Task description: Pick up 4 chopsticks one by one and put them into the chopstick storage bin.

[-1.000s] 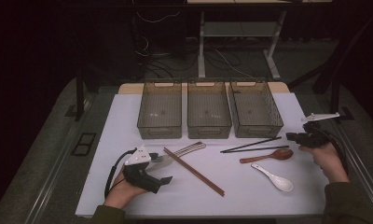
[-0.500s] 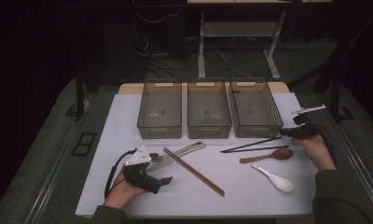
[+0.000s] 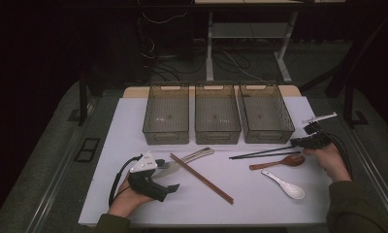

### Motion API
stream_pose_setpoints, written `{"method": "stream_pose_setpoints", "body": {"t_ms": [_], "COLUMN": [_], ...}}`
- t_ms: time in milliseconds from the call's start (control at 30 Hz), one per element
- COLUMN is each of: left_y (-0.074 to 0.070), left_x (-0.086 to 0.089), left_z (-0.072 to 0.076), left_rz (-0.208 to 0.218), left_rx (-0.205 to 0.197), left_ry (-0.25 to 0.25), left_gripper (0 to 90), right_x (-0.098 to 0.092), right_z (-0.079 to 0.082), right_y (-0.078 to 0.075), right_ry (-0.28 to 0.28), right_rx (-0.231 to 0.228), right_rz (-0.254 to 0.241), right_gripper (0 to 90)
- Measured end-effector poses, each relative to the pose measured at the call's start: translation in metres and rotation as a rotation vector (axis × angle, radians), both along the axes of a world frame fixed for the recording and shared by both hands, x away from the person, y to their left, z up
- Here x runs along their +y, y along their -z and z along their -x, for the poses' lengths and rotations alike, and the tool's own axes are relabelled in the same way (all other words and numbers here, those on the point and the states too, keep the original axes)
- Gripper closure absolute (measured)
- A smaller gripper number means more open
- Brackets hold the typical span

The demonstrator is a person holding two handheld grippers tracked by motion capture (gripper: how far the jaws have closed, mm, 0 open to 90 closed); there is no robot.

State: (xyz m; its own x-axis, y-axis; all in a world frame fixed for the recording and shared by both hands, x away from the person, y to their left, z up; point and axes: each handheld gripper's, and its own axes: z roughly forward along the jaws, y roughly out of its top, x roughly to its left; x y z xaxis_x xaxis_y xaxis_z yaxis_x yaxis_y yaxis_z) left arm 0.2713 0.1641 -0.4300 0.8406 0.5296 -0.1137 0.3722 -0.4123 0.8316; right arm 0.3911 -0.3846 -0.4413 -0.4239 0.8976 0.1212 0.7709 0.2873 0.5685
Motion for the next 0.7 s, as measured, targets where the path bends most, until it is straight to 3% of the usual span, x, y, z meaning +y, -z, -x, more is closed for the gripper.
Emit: {"method": "stream_pose_setpoints", "body": {"t_ms": [333,700], "left_y": [0.0,0.0], "left_x": [0.0,0.0], "left_z": [0.0,0.0], "left_rz": [-0.001,-0.003], "left_rx": [0.0,-0.003], "left_ry": [0.0,0.003], "left_gripper": [0.0,0.0], "right_x": [0.003,0.004], "right_z": [0.015,0.023], "right_y": [-0.002,-0.004], "right_ry": [-0.049,-0.064], "right_rx": [0.004,-0.016], "right_rz": [0.051,0.062], "right_gripper": [89.3,89.2]}}
